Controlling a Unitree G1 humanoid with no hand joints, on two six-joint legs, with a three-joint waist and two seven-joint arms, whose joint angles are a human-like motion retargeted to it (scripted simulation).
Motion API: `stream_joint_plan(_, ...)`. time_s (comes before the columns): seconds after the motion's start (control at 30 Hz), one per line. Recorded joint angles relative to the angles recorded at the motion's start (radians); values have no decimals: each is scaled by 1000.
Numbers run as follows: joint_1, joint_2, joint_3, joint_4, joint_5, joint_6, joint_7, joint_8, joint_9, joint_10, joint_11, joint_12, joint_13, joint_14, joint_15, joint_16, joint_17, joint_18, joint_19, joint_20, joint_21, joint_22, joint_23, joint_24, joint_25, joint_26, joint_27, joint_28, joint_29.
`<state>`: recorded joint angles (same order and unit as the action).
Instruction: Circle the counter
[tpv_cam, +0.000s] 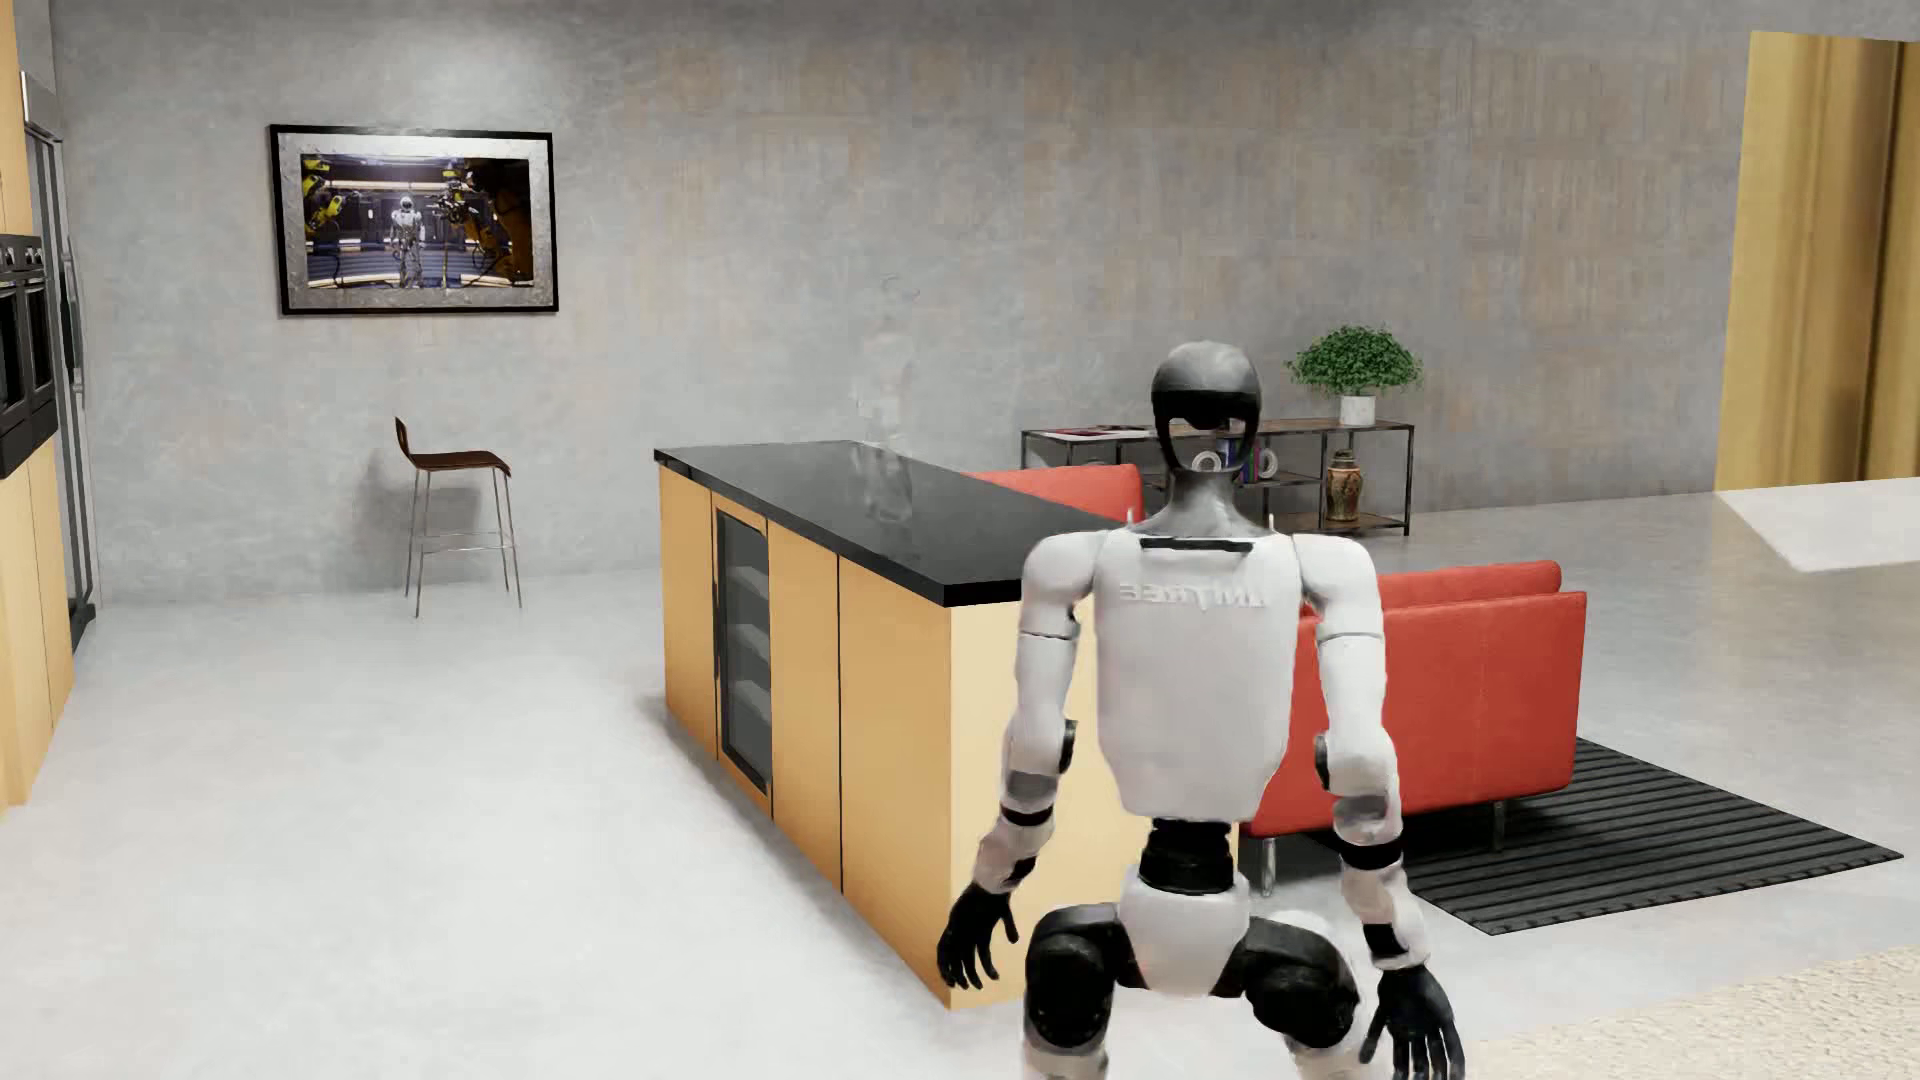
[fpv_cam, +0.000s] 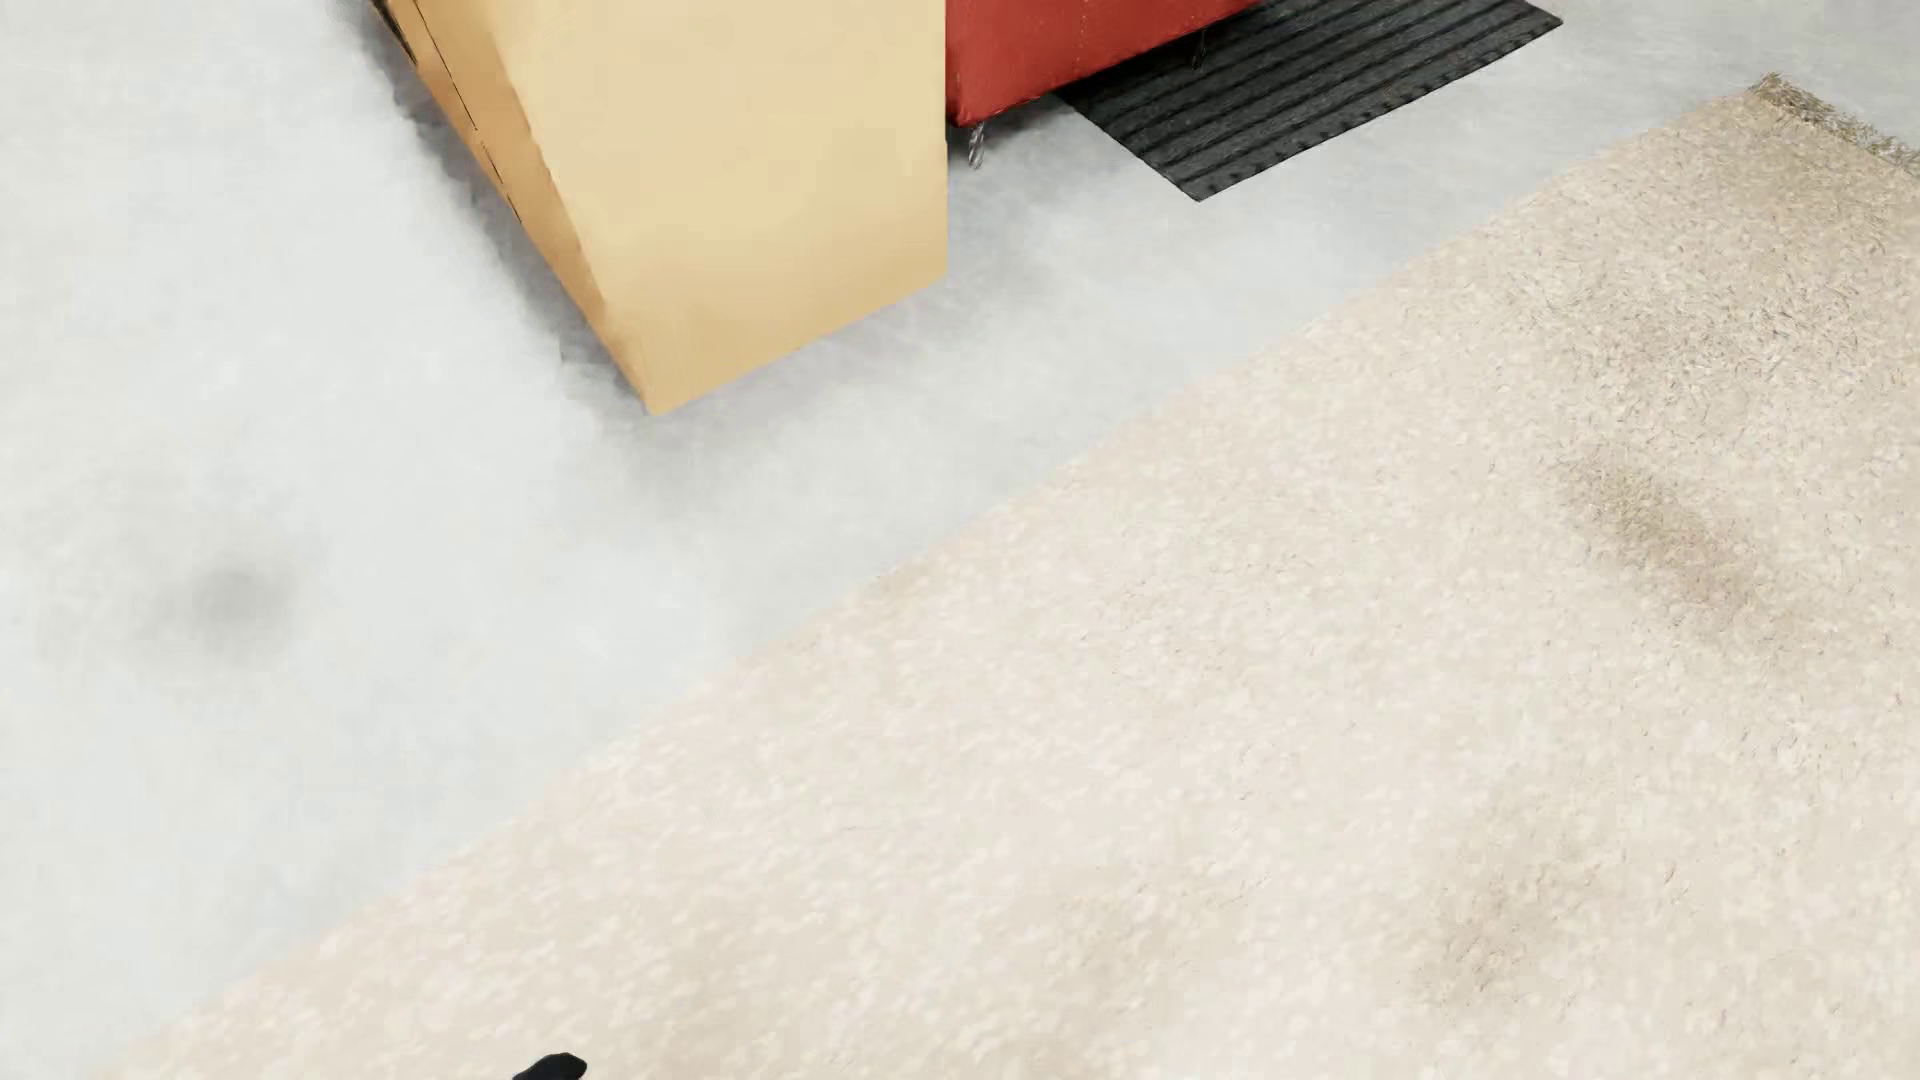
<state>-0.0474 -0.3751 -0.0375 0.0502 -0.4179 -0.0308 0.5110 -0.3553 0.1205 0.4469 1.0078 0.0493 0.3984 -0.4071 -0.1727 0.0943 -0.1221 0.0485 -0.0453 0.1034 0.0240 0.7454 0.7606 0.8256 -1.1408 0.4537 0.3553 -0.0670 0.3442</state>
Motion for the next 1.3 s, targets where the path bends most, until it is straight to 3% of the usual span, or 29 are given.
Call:
stream_joint_plan(0.03,26,-109,-16,-22,52,3,-70,94,4,-42,1,-3,25,3,6,46,-20,-15,29,-26,8,-8,29,12,-73,-57,-99,-27,41)
stream_joint_plan(0.07,56,-200,-30,-34,107,9,-133,184,8,-94,-53,10,45,9,30,102,-19,-32,61,-64,-37,-32,49,25,-103,-121,-143,-50,80)
stream_joint_plan(0.1,85,-266,-40,-33,169,16,-181,287,11,-131,-151,34,52,3,49,152,-5,-49,105,-90,-121,-71,59,28,-96,-160,-126,-56,86)
stream_joint_plan(0.13,106,-295,-47,-21,235,27,-227,404,15,-141,-288,65,49,-14,50,187,0,-65,95,-96,-171,-112,68,15,-118,-176,-103,-54,74)
stream_joint_plan(0.17,120,-292,-50,-3,272,38,-269,473,19,-119,-429,99,39,-39,54,205,-5,-79,117,-90,-190,-143,72,-9,-168,-179,-90,-58,36)
stream_joint_plan(0.2,135,-268,-47,26,290,49,-303,467,22,-83,-537,130,26,-65,70,214,-16,-97,173,-73,-181,-162,75,-33,-245,-157,-70,-63,2)
stream_joint_plan(0.23,144,-222,-45,63,326,63,-340,492,25,-4,-561,156,9,-65,221,213,-22,-116,183,-58,-169,-172,69,-44,-309,-132,-60,-61,-40)
stream_joint_plan(0.27,142,-201,-35,93,339,79,-375,477,31,100,-486,188,-17,-11,215,198,-29,-96,202,-41,-155,-179,66,-52,-364,-126,-40,-58,-82)
stream_joint_plan(0.3,103,-163,-22,146,346,97,-383,430,41,284,-413,223,-65,104,140,177,-31,-35,187,-13,-148,-183,84,-49,-400,-107,-33,-17,-106)
stream_joint_plan(0.33,29,-105,-12,214,353,117,-379,382,48,484,-386,251,-122,233,79,130,-35,45,174,24,-155,-193,104,-67,-406,-99,-42,16,-136)
stream_joint_plan(0.37,-54,-38,-1,296,358,137,-364,338,52,654,-385,271,-190,372,35,69,-46,86,164,42,-151,-195,107,-74,-407,-94,-63,22,-138)
stream_joint_plan(0.43,-209,120,27,315,361,163,-343,286,51,850,-473,327,-350,327,-1,-41,-84,95,158,26,-127,-180,94,-44,-435,-104,-62,-13,-163)
stream_joint_plan(0.5,-361,261,54,255,356,163,-312,238,39,890,-573,378,-492,358,-22,-101,-94,35,156,18,-137,-181,36,36,-385,-104,-73,-64,-206)
stream_joint_plan(0.57,-482,366,76,203,351,150,-274,189,28,768,-631,394,-620,365,-59,-159,-98,-29,161,100,-149,-179,-57,30,-250,-82,-115,-58,-258)
stream_joint_plan(0.63,-547,451,92,191,363,139,-228,152,26,497,-666,381,-735,383,-104,-177,-117,-32,169,185,-108,-143,-142,1,-136,-72,-148,-17,-263)
stream_joint_plan(0.67,-558,490,97,167,372,134,-232,138,28,302,-684,371,-780,407,-128,-172,-124,-60,174,198,-76,-115,-187,11,-84,-69,-146,-3,-262)
stream_joint_plan(0.73,-540,571,101,116,392,121,-275,121,35,-125,-734,350,-829,406,-157,-157,-130,-33,187,205,6,-76,-299,38,6,-70,-155,24,-290)
stream_joint_plan(0.8,-545,644,90,138,407,113,-112,108,47,-234,-754,334,-820,376,-155,-135,-137,-44,212,189,91,-60,-412,53,73,-99,-191,24,-294)
stream_joint_plan(0.83,-549,676,88,158,400,108,-36,108,53,-157,-728,323,-791,343,-132,-129,-141,-13,231,179,126,-61,-457,55,92,-108,-195,19,-280)
stream_joint_plan(0.9,-543,711,97,153,354,86,-16,140,62,-5,-639,310,-699,385,-12,-141,-162,158,271,151,202,-79,-507,58,56,-130,-200,20,-253)
stream_joint_plan(0.93,-534,691,101,142,316,71,-17,154,67,71,-516,303,-635,393,79,-150,-166,190,263,130,226,-87,-506,63,16,-143,-188,20,-246)
stream_joint_plan(0.97,-530,630,101,126,266,54,-17,172,72,159,-318,290,-569,337,176,-157,-165,198,267,100,237,-89,-482,70,-35,-159,-164,11,-239)
stream_joint_plan(1.03,-464,425,87,51,197,16,-19,257,82,217,99,246,-457,224,336,-154,-133,192,175,35,239,-112,-350,100,-161,-182,-112,-14,-221)
stream_joint_plan(1.1,-359,181,60,-31,282,-10,-38,398,91,176,366,221,-396,162,215,-152,-49,184,153,-5,193,-199,-108,123,-202,-190,-33,6,-224)
stream_joint_plan(1.17,-232,-19,35,-100,381,-14,-88,476,89,82,413,186,-327,130,218,-139,7,169,130,-26,122,-276,90,65,-188,-230,34,36,-124)
stream_joint_plan(1.23,-117,-159,8,-151,375,-6,-179,463,84,14,254,145,-204,90,212,-93,24,152,83,-82,139,-340,130,0,-242,-273,-27,29,-36)
stream_joint_plan(1.27,-70,-206,-8,-171,320,-3,-233,398,81,-6,107,114,-127,67,208,-66,38,145,36,-123,130,-369,97,-21,-257,-275,-72,17,-51)
stream_joint_plan(1.3,-26,-228,-23,-188,272,-1,-286,307,78,-19,-86,81,-48,41,210,-41,66,139,24,-164,98,-388,57,-32,-240,-276,-99,7,-100)
